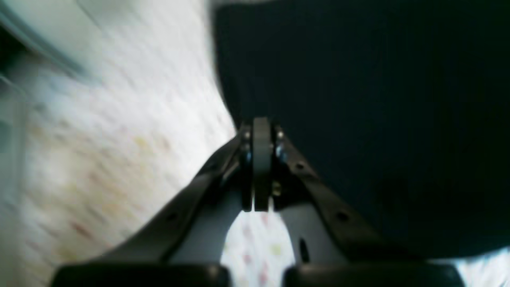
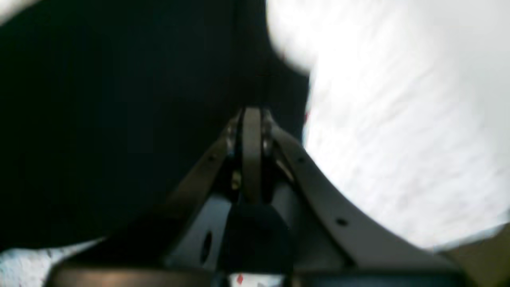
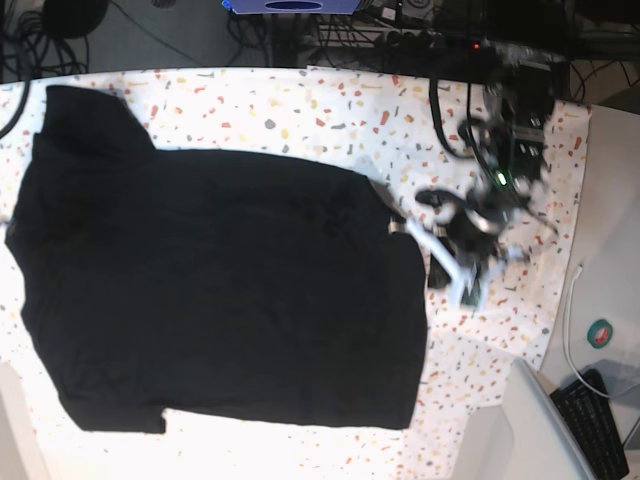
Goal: Layout the t-shirt on the table in an organized manner, then fold the t-shirt properly
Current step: 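Release the hem and raise the left gripper beside the shirt, then move both grippers to the shirt's shoulder edge and lower them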
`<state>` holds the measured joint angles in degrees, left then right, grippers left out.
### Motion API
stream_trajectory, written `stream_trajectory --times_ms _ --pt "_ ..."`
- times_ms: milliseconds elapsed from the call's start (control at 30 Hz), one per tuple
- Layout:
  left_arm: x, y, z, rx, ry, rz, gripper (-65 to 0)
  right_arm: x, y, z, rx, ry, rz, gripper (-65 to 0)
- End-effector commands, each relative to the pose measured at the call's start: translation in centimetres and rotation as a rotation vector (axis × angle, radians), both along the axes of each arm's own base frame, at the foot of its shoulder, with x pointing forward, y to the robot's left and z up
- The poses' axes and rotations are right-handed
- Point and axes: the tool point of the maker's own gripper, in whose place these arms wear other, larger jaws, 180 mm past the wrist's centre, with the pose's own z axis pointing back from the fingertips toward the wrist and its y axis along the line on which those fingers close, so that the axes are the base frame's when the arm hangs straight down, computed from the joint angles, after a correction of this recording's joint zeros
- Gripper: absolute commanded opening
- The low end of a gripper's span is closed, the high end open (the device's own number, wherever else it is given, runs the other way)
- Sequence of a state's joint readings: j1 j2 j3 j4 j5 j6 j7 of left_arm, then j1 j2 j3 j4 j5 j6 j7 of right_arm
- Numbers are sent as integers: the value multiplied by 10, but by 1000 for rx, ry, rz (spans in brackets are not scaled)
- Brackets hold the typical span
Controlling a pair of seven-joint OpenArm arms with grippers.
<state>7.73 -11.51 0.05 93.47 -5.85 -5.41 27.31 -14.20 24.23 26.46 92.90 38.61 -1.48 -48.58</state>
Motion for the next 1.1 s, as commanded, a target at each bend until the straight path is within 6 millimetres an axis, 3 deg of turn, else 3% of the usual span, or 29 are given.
stream_trajectory --times_ms 0,100,267,333,433,500,600,667,767,933,1067 --pt "19 3 31 -12 -144 0 -650 18 -12 19 -61 -74 14 -650" --pt "14 8 28 1 -139 -5 -650 10 -3 5 -65 -55 41 -650" --pt "18 5 34 -9 -151 -4 -650 10 -1 6 -69 -61 50 -650" --pt "24 1 52 -14 -199 -13 -650 15 2 16 -81 -88 67 -650" --pt "30 -12 100 -24 -322 -44 -650 21 4 55 -140 -177 101 -650" --pt "29 -14 106 -25 -329 -48 -650 20 4 73 -165 -223 102 -650" --pt "22 -8 79 -8 -213 -27 -650 17 7 68 -148 -214 95 -650" --pt "2 3 42 -2 -107 -1 -650 7 9 46 -111 -157 80 -650" --pt "-25 14 12 -5 -65 24 -650 -1 21 25 -73 -106 92 -650" --pt "-69 23 -38 -33 19 64 -650 -7 68 -3 -47 -21 237 -650" --pt "-92 27 -68 -166 113 156 -650 -2 105 -24 -192 59 386 -650"
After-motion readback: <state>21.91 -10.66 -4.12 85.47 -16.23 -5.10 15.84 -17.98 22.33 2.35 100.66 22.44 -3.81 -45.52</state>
